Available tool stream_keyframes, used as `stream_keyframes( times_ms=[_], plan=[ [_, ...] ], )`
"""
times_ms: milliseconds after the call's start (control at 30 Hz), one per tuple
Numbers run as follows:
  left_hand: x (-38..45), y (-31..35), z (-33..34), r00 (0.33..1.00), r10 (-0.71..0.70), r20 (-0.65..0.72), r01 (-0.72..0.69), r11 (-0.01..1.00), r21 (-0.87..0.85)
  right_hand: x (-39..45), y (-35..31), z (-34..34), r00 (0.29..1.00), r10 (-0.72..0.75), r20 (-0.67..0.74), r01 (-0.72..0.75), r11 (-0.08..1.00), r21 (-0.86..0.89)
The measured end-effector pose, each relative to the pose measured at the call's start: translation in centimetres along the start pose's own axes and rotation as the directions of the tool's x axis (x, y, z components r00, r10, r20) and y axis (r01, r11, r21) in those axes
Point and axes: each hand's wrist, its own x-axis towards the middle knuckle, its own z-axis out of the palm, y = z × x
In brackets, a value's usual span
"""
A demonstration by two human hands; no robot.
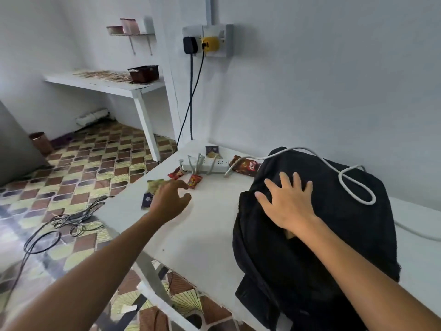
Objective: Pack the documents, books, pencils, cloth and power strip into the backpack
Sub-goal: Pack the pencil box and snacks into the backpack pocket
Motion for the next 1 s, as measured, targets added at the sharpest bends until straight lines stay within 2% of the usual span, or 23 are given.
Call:
stream_keyframes(
  times_ms=[67, 167, 333, 467, 567, 600, 700, 767, 900, 1000],
  plan=[
    [1.0, -3.9, -0.3, 0.978, -0.192, 0.076, 0.186, 0.979, 0.079, 0.6, -0.9, 0.3, 0.999, 0.045, 0.03, -0.044, 0.999, -0.018],
    [2.4, -7.2, -0.5, 0.896, -0.415, 0.16, 0.38, 0.901, 0.209, 1.2, -2.0, 0.7, 0.996, 0.079, 0.031, -0.077, 0.995, -0.06],
    [4.2, -8.8, 1.2, 0.836, -0.503, 0.22, 0.423, 0.845, 0.327, 1.0, -1.6, 0.3, 0.994, 0.095, 0.05, -0.093, 0.995, -0.031],
    [3.5, -8.7, 2.5, 0.917, -0.392, 0.069, 0.354, 0.884, 0.305, 0.9, -0.1, -1.5, 0.99, -0.018, 0.141, 0.004, 0.995, 0.101],
    [3.9, -8.4, 2.4, 0.944, -0.331, -0.003, 0.328, 0.932, 0.155, 0.4, 1.6, -3.0, 0.963, -0.112, 0.244, 0.053, 0.97, 0.239],
    [4.2, -8.1, 2.2, 0.951, -0.307, -0.02, 0.308, 0.949, 0.062, 0.2, 2.2, -3.4, 0.951, -0.113, 0.289, 0.049, 0.975, 0.218],
    [4.7, -4.1, 0.5, 0.982, -0.17, -0.081, 0.155, 0.974, -0.162, -0.3, 3.5, -4.0, 0.912, 0.009, 0.411, 0.018, 0.998, -0.06],
    [4.8, 0.4, -0.9, 0.993, -0.048, -0.105, 0.016, 0.958, -0.287, -0.5, 3.9, -4.0, 0.923, 0.055, 0.381, -0.005, 0.991, -0.131],
    [3.3, 10.0, -2.6, 0.954, 0.23, -0.192, -0.293, 0.854, -0.431, -0.3, 5.2, -5.4, 0.982, 0.031, 0.186, -0.055, 0.99, 0.127],
    [0.9, 15.6, -2.5, 0.845, 0.485, -0.225, -0.533, 0.723, -0.44, 0.5, 6.4, -7.0, 0.989, 0.037, 0.145, -0.09, 0.921, 0.379]
  ],
)
